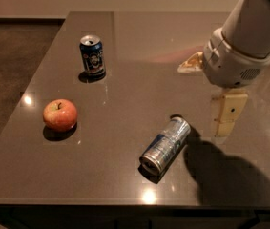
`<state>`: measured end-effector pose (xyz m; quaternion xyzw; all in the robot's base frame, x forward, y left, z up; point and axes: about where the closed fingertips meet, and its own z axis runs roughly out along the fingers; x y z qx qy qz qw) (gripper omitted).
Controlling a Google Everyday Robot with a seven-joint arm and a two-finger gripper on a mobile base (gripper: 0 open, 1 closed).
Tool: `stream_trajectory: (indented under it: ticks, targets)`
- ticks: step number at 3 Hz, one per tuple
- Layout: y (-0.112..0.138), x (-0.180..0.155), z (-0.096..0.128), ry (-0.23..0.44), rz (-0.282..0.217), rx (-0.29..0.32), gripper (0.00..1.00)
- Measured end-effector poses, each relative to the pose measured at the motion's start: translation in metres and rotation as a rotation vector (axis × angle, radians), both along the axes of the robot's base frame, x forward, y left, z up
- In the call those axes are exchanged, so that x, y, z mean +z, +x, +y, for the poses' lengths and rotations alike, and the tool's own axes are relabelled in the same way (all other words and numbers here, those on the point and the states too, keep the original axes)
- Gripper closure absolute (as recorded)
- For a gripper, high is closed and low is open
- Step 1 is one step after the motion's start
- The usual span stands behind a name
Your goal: Pick redbull can
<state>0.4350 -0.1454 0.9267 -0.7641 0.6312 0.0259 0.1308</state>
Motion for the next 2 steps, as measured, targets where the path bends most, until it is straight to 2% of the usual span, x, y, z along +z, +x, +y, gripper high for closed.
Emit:
stream_trajectory:
  ticks: [1, 2]
  targets:
    - [-0.0142, -0.0138, 0.0230, -0.016, 0.024, 0.195, 0.00]
    - [-0.0136, -0.0134, 0.0244, -0.019, 0.011, 0.229, 0.00]
